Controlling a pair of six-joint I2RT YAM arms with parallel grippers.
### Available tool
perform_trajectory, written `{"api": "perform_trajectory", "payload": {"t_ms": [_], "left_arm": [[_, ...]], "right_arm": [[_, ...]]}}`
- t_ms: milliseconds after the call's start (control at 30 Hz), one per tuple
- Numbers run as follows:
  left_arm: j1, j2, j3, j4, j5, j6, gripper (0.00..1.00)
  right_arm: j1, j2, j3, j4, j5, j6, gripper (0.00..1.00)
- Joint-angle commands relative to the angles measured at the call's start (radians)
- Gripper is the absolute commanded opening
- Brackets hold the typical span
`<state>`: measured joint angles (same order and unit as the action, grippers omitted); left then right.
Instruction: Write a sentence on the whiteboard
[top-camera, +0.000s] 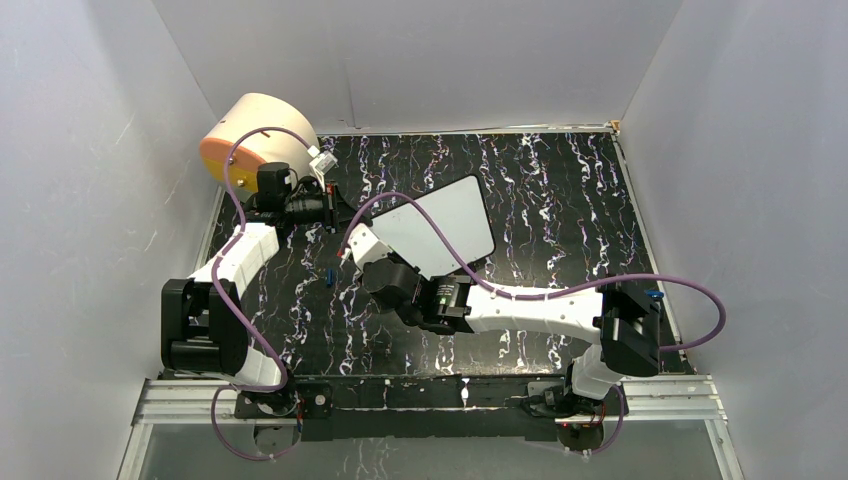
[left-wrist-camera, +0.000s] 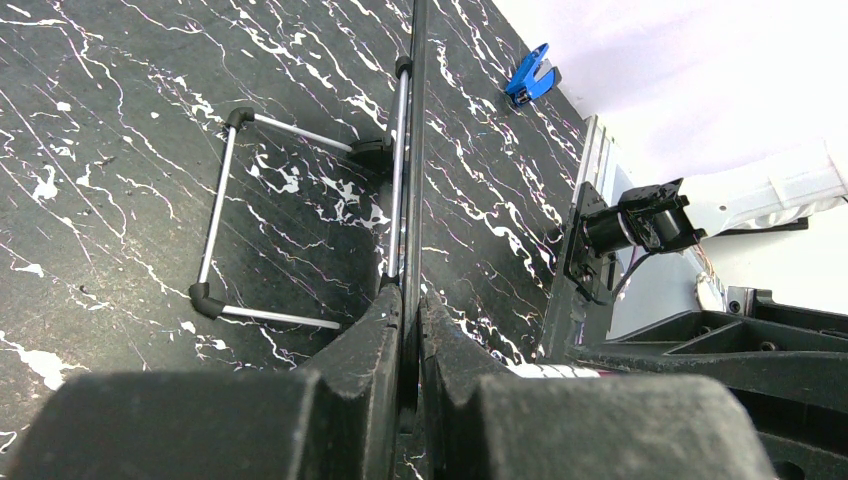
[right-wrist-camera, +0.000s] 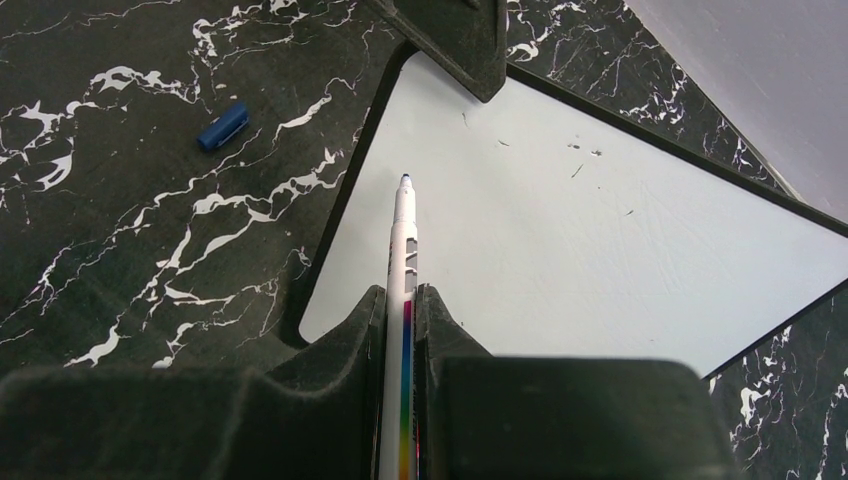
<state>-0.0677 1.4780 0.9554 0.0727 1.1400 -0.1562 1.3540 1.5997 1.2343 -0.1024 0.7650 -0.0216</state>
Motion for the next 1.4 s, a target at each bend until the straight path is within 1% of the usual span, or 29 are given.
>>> {"api": "perform_trajectory", "payload": {"t_ms": [0, 467, 533, 833, 1367], "left_arm": [[-0.001, -0.001, 0.018, -0.045, -0.009, 0.018, 0.0], [-0.001, -0.001, 0.019, -0.043, -0.01, 0.018, 0.0], [-0.001, -0.001, 0.02, -0.044, -0.01, 0.018, 0.0], [-0.001, -0.002, 0.019, -0.043, -0.014, 0.02, 0.0], [-0.001, 0.01, 0.022, -0.043, -0.009, 0.02, 0.0]], "right_arm": [[-0.009, -0.001, 0.053, 0.057, 0.037, 0.014, 0.0], [-0.015, -0.005, 0.054, 0.078, 0.047, 0.014, 0.0], [-0.015, -0.011, 0.044, 0.082, 0.056, 0.037, 0.0], [-0.024, -0.009, 0.038, 0.053, 0.071, 0.06, 0.0], [-0.036, 0.008, 0.046, 0.062, 0.065, 0.068, 0.0]]}}
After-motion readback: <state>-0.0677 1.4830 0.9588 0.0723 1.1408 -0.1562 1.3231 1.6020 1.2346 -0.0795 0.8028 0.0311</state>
